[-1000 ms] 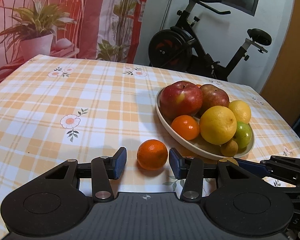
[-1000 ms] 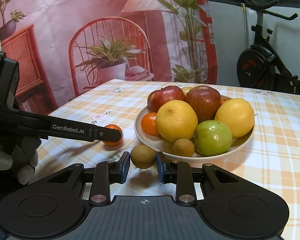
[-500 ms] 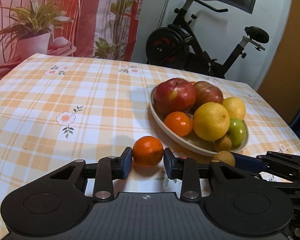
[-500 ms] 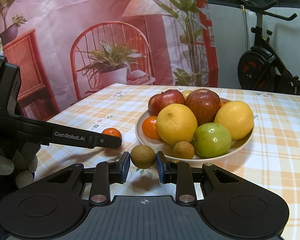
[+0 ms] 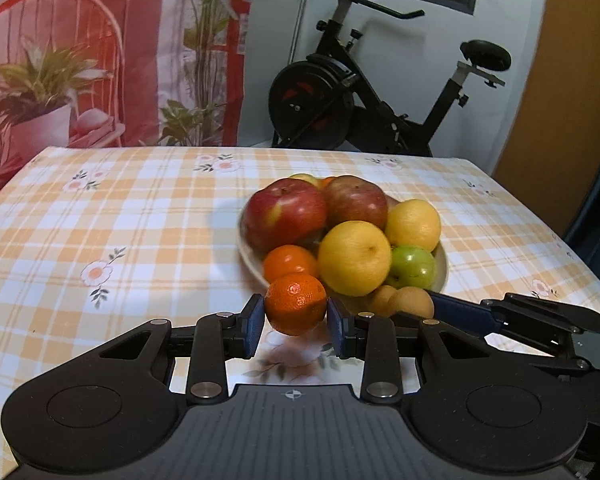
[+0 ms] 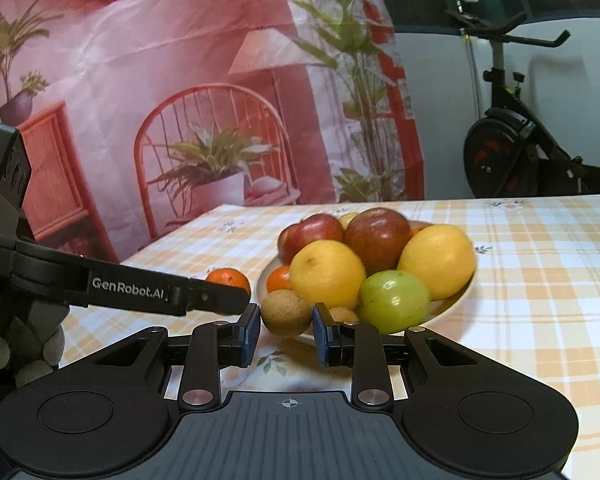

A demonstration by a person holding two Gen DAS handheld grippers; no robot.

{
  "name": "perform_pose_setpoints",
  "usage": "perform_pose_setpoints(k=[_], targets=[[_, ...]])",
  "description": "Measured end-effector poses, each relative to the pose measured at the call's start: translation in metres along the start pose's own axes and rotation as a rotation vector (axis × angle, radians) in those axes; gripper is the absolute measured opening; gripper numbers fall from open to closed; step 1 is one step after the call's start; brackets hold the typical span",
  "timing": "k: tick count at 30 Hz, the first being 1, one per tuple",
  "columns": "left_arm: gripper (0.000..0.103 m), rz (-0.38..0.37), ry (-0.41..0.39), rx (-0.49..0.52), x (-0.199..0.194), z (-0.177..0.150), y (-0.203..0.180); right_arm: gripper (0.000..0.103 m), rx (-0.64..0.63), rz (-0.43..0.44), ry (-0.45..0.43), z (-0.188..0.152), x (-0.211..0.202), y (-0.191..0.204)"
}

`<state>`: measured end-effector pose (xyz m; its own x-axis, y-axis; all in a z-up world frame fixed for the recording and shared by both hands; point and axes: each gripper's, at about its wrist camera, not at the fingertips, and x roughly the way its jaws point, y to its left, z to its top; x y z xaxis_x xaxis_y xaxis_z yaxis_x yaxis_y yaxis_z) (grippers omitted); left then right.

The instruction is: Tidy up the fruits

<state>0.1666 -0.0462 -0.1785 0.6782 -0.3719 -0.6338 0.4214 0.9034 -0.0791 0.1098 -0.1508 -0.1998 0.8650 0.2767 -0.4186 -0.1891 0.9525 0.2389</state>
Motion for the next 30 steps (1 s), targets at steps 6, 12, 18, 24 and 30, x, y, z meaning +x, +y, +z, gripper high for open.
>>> perform_pose_setpoints(k=[6,12,18,24,30], targets=[[0.036,0.030,0.016,0.036,0.007,0.005,-0.014,0.026,0.042,-0.045,-0.054,0.002,-0.010,-0.019],[0.036,0.043,0.041,0.068,0.014,0.007,-0.025,0.026,0.087,-0.094,-0.090,0.004,-0.015,-0.038],[0.036,0.055,0.044,0.073,0.019,0.008,-0.031,0.026,0.105,-0.098,-0.096,0.004,-0.015,-0.045],[0.044,0.060,0.050,0.056,0.020,0.008,-0.028,0.026,0.107,-0.108,-0.091,0.003,-0.014,-0.045],[0.047,0.058,0.037,0.047,0.017,0.008,-0.026,0.026,0.102,-0.114,-0.088,0.003,-0.012,-0.044]])
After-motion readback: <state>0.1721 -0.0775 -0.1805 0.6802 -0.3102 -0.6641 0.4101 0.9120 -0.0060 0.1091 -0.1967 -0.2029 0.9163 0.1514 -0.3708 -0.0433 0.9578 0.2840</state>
